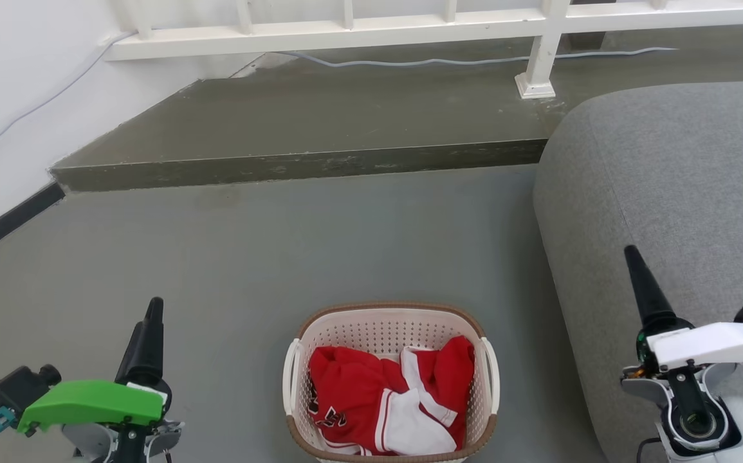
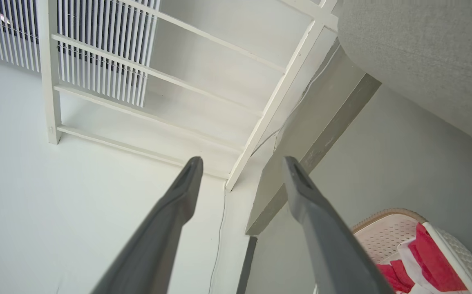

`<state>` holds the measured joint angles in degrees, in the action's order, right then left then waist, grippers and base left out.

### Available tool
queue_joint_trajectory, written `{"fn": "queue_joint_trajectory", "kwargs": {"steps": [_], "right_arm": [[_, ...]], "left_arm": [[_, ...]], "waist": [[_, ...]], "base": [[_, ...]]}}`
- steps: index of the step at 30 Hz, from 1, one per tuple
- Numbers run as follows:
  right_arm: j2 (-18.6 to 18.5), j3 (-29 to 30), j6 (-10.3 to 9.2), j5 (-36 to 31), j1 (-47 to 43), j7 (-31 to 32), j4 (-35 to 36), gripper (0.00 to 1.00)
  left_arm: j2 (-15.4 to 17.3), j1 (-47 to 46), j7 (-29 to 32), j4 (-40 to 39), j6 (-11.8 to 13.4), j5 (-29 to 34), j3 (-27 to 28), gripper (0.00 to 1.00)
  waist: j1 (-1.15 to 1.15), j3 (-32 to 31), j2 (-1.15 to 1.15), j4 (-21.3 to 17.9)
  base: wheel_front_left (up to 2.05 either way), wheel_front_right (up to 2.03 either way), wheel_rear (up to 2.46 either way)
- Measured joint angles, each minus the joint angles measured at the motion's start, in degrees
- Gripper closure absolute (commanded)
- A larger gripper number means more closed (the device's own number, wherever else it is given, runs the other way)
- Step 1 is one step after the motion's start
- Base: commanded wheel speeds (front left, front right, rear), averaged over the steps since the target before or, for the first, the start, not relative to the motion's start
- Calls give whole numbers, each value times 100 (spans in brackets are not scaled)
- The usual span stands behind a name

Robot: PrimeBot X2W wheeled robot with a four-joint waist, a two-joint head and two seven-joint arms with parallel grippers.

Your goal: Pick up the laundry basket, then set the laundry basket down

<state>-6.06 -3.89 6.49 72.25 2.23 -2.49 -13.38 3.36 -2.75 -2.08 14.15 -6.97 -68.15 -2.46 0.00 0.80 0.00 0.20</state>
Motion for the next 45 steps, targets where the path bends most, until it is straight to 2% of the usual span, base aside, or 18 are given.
{"fn": "queue_joint_trajectory", "kwargs": {"steps": [16,22,45], "right_arm": [[-156,-420,-3,-1454,152,-260,-4,0],[-165,-521,-62,-1953,198,-358,-2,0],[-143,-795,-63,-3456,231,-736,7,0]], "left_arm": [[-8,-78,-283,-162,1,1480,-200,0],[-19,-78,-372,-167,27,1998,-244,0],[-62,-81,-768,-274,26,3492,-401,0]], "waist": [[0,18,0,-6],[0,34,0,-15],[0,45,0,-27]], "base": [[0,0,0],[0,0,0],[0,0,0]]}}
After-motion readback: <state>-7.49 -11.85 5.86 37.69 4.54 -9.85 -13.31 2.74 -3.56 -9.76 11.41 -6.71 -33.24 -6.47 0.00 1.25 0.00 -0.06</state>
